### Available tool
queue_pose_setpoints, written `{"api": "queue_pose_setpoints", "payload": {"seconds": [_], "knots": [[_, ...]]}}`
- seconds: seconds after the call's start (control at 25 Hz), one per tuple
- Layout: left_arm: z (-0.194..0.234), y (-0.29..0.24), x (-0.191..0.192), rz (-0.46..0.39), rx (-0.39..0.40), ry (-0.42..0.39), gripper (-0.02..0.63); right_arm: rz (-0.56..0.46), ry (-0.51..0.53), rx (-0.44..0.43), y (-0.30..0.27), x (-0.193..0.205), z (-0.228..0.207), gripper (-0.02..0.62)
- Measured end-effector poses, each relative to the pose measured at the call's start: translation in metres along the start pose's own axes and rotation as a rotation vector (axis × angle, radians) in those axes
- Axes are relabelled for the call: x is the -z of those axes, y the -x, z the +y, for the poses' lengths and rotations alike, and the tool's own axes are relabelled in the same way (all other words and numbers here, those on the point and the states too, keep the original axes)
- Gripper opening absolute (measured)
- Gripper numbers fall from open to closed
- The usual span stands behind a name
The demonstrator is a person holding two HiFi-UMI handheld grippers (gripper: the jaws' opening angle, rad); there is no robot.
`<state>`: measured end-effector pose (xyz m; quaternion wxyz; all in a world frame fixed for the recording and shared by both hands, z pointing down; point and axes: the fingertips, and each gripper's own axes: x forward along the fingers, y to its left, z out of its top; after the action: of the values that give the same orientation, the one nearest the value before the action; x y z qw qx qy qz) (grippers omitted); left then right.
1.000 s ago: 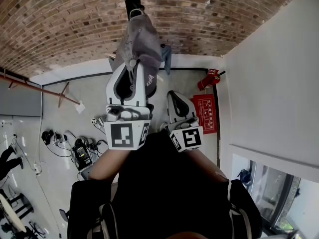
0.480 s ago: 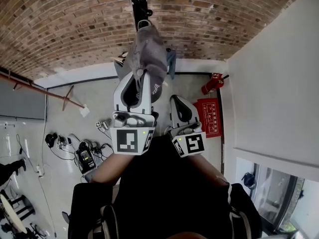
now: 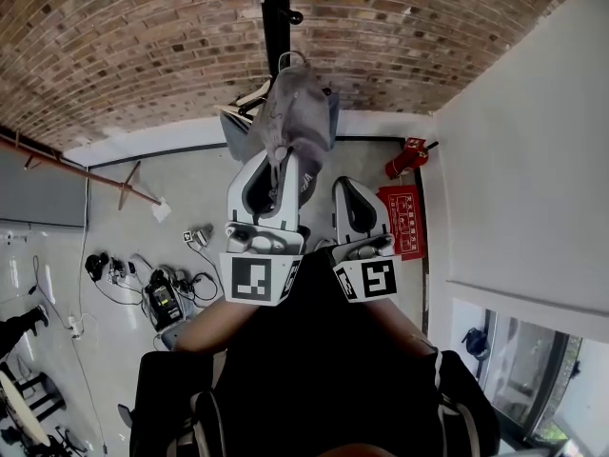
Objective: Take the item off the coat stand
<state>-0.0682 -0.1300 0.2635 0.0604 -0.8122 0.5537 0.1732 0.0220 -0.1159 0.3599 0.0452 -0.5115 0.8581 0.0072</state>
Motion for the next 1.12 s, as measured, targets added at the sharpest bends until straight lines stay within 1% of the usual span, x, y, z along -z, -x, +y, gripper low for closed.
{"api": "queue_pose_setpoints", "payload": {"seconds": [0.24, 0.48, 0.72, 0.88, 1.04, 1.12], "knots": [[0.005, 0.012, 0.012, 0.028, -0.019, -0.007, 0.077, -0.007, 0.005, -0.012, -0.003, -0.001, 0.006, 0.018], [0.015, 0.018, 0.024, 0.058, -0.05, -0.012, 0.077, -0.024, -0.04, -0.032, -0.01, -0.009, 0.01, 0.018], [0.03, 0.033, 0.036, 0.086, -0.069, -0.009, 0.077, -0.011, -0.037, -0.041, -0.017, -0.005, 0.021, 0.018], [0.037, 0.036, 0.046, 0.102, -0.071, -0.013, 0.077, 0.003, -0.013, -0.039, -0.023, -0.005, 0.022, 0.018], [0.046, 0.04, 0.054, 0.11, -0.084, 0.004, 0.077, 0.023, 0.02, -0.042, -0.027, -0.001, 0.028, 0.018], [0.05, 0.044, 0.061, 0.128, -0.085, 0.008, 0.077, 0.032, 0.036, -0.044, -0.03, 0.002, 0.031, 0.018]]}}
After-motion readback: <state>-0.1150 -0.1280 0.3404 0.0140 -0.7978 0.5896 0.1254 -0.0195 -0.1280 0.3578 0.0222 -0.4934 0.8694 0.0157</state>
